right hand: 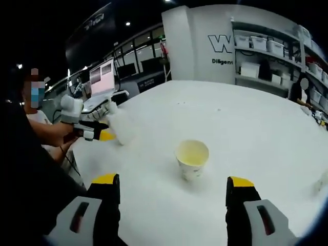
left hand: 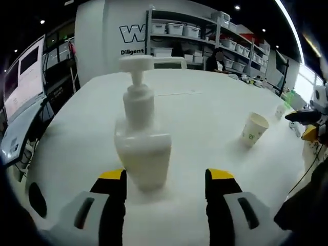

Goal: Hold the bottle steady, press the pump all the way down and release, and repeat the specified number of times to dispense into the cup

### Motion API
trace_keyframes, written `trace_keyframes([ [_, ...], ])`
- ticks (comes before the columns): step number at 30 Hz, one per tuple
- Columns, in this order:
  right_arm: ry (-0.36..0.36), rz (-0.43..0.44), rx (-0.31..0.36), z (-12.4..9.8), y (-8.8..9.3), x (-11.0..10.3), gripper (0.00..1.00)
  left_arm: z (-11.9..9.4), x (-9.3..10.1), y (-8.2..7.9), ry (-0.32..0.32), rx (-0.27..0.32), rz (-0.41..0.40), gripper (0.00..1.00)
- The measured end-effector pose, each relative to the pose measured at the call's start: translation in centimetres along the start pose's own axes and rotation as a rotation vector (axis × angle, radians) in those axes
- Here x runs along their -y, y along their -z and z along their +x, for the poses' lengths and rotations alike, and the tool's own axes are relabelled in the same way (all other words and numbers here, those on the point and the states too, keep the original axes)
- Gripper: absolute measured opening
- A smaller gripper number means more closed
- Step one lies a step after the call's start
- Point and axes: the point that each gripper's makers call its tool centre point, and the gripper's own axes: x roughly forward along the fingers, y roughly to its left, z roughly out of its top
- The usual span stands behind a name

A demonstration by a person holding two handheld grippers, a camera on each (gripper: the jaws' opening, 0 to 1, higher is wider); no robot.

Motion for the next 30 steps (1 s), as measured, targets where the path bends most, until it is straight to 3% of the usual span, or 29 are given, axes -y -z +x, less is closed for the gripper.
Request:
trace_keyframes([
  [2,0.006,0.002,-0.006,0.0,0.2,0.1,0.84,-0.5,0.1,0.2,0.020,0.008,-0.010,0.65],
  [4,0.022,0.003,-0.029,0.1,0.7,0.5,0.81,-0.9,-0.1,0.4,0.015,0.017,-0.027,0.78],
  [6,0.020,0.009,-0.022,0.1,0.5,0.4,0.84,-1.2,-0.3,0.7,0.024,0.022,-0.031,0.90],
  [9,0.016,0.047,-0.014,0.0,0.2,0.0,0.90,-2.2,0.3,1.1,0.100,0.004,-0.106,0.95],
  [13,0.012,0.068,-0.021,0.0,0.4,-0.3,0.98,-3.4,0.5,1.0,0.161,0.012,-0.131,0.99],
  [17,0.009,0.074,-0.043,0.0,1.0,-1.1,0.99,-4.5,0.4,0.7,0.193,0.029,-0.126,0.99],
  [21,0.009,0.091,-0.044,-0.1,1.1,-1.3,0.99,-4.8,-0.3,1.0,0.162,0.016,-0.109,0.99],
  [23,0.010,0.100,-0.036,-0.2,0.9,-1.3,0.99,-4.9,-1.2,0.6,0.118,0.052,-0.079,0.99],
  [30,0.011,0.118,-0.028,-0.1,0.5,-0.9,0.99,-5.0,-1.3,0.2,0.130,0.076,-0.102,0.99],
])
